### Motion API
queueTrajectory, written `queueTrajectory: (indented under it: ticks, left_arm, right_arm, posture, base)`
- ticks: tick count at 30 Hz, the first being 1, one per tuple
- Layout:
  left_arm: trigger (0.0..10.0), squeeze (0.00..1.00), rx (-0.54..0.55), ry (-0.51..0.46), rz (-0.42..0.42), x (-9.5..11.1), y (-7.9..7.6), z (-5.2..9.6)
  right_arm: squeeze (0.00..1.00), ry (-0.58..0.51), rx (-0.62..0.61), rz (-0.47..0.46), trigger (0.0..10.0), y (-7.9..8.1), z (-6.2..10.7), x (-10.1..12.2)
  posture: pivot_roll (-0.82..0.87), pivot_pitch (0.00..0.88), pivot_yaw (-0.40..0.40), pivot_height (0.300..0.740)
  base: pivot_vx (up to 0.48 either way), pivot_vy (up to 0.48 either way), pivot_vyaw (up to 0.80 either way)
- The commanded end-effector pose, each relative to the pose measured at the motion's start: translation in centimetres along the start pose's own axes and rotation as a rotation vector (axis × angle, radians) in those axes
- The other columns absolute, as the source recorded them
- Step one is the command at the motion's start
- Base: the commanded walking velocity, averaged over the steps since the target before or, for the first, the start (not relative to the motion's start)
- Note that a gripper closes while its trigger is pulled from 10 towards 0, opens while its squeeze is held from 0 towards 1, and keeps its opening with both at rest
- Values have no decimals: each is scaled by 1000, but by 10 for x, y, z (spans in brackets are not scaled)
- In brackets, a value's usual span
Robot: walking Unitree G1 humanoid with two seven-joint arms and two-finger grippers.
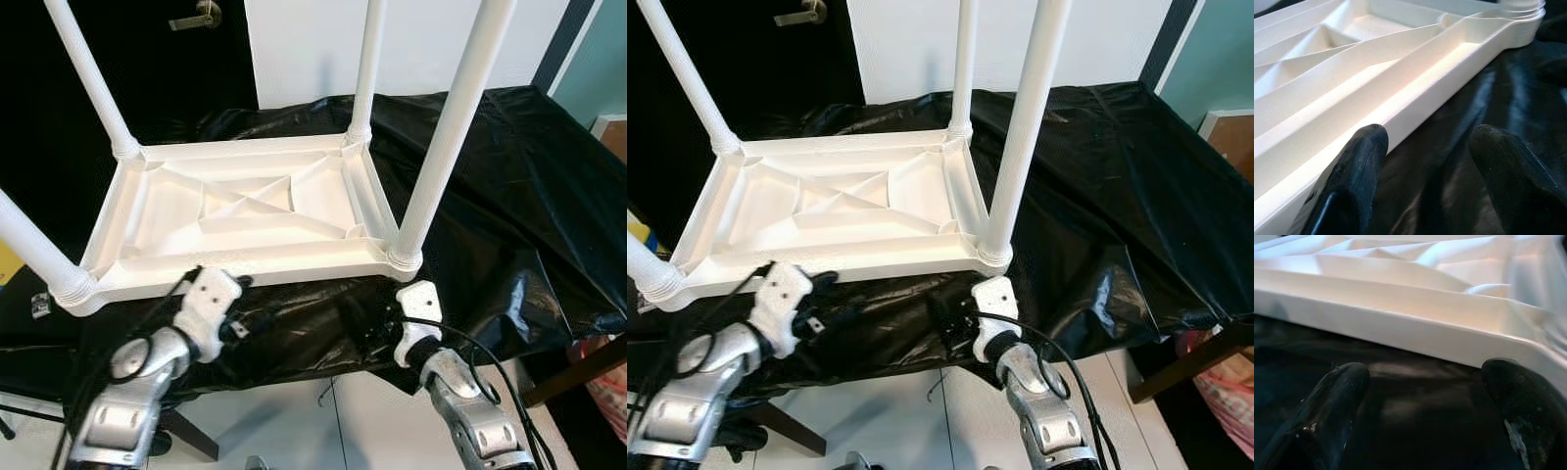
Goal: Building children table
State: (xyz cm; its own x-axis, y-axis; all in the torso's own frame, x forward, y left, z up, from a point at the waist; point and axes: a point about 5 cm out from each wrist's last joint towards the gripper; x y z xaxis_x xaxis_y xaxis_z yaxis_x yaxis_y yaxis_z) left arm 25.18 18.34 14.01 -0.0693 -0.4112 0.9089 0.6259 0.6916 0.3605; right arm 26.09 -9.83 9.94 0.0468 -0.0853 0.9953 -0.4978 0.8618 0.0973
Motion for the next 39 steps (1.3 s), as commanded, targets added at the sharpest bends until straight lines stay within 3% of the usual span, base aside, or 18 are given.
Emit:
queueTrajectory:
  ticks: [1,7,10,11,14,17,20,23,26,31,34,36,37,38,39]
  left_arm:
    - [10000,0,36,43,2,-6,11,14]
    - [10000,0,104,95,-21,-12,30,33]
    - [10000,0,168,152,-30,-18,49,53]
    - [10000,0,168,152,-30,-18,49,53]
    - [10000,0,186,203,-19,-21,59,74]
    - [10000,0,151,218,33,-16,60,98]
    - [10000,0,141,222,46,-16,60,105]
    - [10000,0,112,272,76,-20,59,125]
    - [10000,0,99,288,104,-23,58,132]
    - [10000,0,55,420,196,-43,54,160]
    - [10000,0,66,435,202,-45,56,164]
    - [10000,0,122,461,173,-49,65,169]
    - [10000,0,196,485,172,-55,78,175]
    - [10000,0,196,485,172,-55,78,175]
    - [10000,0,287,515,137,-59,94,180]
  right_arm:
    - [0,-18,49,-8,10000,6,-12,9]
    - [0,-54,58,4,10000,4,-30,21]
    - [0,-81,43,13,10000,-2,-44,32]
    - [0,-81,43,13,10000,-2,-44,32]
    - [0,-98,7,19,10000,-12,-53,39]
    - [0,-114,-59,24,10000,-26,-56,45]
    - [0,-117,-78,27,10000,-31,-56,45]
    - [0,-119,-154,30,10000,-49,-54,47]
    - [0,-121,-175,41,10000,-55,-53,48]
    - [0,-135,-245,51,10000,-81,-50,55]
    - [0,-140,-253,51,10000,-85,-50,57]
    - [0,-145,-268,52,10000,-89,-49,59]
    - [0,-150,-288,57,10000,-95,-48,62]
    - [0,-150,-288,57,10000,-95,-48,62]
    - [0,-161,-305,61,10000,-99,-47,65]
  posture:
    - [43,87,0,740]
    - [54,84,-4,740]
    - [65,82,-7,740]
    - [65,82,-7,740]
    - [80,81,-14,740]
    - [85,79,-17,740]
    - [87,79,-18,740]
    - [89,82,-15,740]
    - [90,82,-13,740]
    - [86,81,-9,740]
    - [86,81,-9,740]
    - [84,76,-3,740]
    - [82,73,-1,740]
    - [82,73,-1,740]
    - [80,70,1,740]
  base:
    - [0,0,0]
    - [0,0,0]
    - [0,0,0]
    - [0,0,0]
    - [0,0,0]
    - [0,0,0]
    - [0,0,0]
    - [0,0,0]
    - [0,0,0]
    - [0,0,0]
    - [0,0,0]
    - [0,0,0]
    - [0,0,0]
    - [0,0,0]
    - [0,0,0]
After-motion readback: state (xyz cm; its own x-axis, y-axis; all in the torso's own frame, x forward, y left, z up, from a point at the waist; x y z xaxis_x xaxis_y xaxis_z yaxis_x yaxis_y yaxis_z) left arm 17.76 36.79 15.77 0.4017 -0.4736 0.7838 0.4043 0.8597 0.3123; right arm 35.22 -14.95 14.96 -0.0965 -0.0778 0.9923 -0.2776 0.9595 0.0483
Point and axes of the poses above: a point about 5 cm out from each wrist's last joint towards the gripper, its own z axis pointing back from the gripper into the wrist, its own x axis along the axis of the wrist's last joint, y = z × x, and after that the axes turned 6 degrees about -z, right-handed
